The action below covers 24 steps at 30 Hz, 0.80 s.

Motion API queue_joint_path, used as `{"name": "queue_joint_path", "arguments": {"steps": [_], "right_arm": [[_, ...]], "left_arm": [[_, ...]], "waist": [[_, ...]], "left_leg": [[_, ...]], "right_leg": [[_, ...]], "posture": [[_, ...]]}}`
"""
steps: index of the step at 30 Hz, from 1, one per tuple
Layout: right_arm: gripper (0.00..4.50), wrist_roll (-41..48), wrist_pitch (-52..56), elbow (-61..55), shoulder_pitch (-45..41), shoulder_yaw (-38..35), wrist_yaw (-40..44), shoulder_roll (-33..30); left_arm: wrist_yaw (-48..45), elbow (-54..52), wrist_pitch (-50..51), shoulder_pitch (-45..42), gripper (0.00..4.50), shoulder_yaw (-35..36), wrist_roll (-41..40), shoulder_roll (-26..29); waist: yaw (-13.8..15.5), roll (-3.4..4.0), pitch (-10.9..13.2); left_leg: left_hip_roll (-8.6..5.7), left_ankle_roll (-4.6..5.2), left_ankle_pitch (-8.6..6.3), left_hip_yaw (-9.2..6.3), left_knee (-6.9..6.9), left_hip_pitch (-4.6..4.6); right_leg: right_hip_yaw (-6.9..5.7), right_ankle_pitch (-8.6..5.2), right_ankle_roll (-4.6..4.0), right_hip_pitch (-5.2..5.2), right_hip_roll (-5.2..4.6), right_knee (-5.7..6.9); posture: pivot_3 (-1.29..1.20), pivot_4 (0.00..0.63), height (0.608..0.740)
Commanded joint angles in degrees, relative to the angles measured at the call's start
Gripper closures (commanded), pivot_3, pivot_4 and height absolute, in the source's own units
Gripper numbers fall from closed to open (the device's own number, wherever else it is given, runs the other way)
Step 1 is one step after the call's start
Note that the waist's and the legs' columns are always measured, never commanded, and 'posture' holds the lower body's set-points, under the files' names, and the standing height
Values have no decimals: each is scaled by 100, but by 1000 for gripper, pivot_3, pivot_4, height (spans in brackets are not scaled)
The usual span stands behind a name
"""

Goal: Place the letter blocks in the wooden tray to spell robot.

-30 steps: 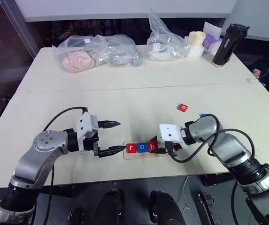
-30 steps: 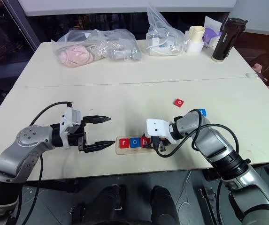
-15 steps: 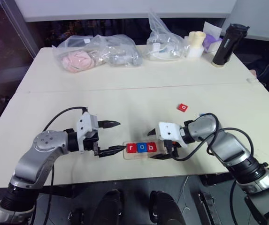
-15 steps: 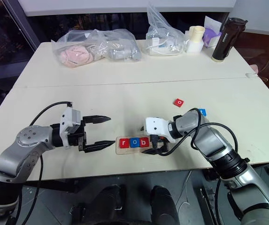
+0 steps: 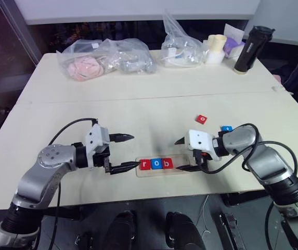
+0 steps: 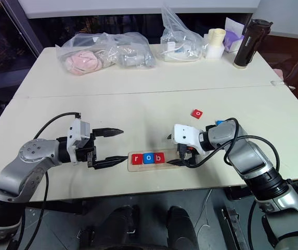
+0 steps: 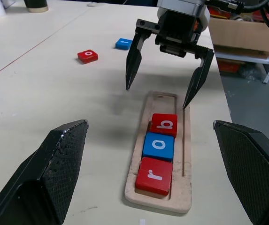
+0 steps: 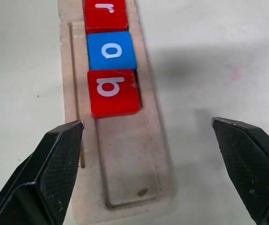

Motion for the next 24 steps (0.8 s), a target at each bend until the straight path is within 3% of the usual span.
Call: {"name": "queue_joint_path", "arguments": {"steps": [1,24], "right_arm": [[35,58,-42,-204,-18,-45,-43,35],[35,-153,-326,227,-212,213,-226,481]], "left_arm": [[-16,-37,-77,-104,0,34,-7,7],[35,-142,-40,-48,0,73,-32,35]], "waist": [[0,0,0],[0,0,0]], "left_leg": [[0,0,0,0,0,0],[-1,0,0,0,0,0]], "right_leg": [[0,0,0,0,0,0],[0,0,0,0,6,0]], "posture": [[0,150,738],[0,150,738]]}}
